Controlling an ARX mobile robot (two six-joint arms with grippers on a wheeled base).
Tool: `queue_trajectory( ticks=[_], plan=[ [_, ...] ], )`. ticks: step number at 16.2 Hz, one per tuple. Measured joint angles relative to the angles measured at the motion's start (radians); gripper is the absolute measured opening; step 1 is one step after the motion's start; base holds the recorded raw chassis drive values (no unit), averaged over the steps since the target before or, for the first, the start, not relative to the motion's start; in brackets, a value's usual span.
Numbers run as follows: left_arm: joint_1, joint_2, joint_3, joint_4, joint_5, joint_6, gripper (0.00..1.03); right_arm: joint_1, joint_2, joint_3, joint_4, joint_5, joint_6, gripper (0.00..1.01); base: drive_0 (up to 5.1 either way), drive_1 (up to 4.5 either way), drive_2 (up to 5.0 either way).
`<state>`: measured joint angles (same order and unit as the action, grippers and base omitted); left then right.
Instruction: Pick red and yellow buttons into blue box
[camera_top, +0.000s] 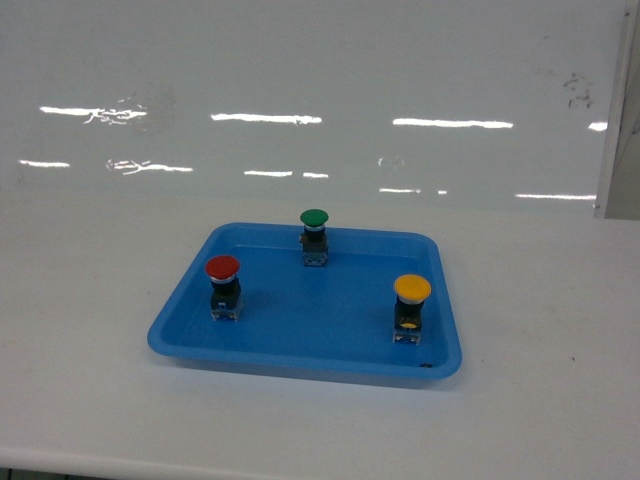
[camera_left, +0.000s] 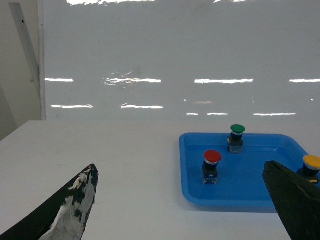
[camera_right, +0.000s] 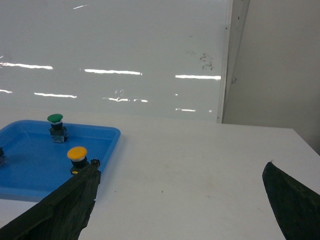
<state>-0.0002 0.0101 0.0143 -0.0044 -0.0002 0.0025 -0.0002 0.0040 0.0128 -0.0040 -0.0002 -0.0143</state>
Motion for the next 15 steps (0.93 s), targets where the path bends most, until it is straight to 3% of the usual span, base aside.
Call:
queue_trajectory(
  ticks=[11,13,15],
  plan=[
    [0.000,0.000,0.000,0.000,0.000,0.000,0.98,0.000,0.000,0.000,0.000,0.000,0.000,0.98,0.0,0.00,0.0],
    [-0.080,0.039,0.002,0.092,-0.100,0.016,0.98,-0.032,0.038,0.000,0.075,-0.054,-0.006,0.98,0.0,0.00,0.0],
    [-0.266,0.190,0.045,0.249,-0.198,0.046,0.98,-0.114,0.170,0.007,0.209,-0.117,-0.004,0.98,0.0,0.00,0.0]
  ],
)
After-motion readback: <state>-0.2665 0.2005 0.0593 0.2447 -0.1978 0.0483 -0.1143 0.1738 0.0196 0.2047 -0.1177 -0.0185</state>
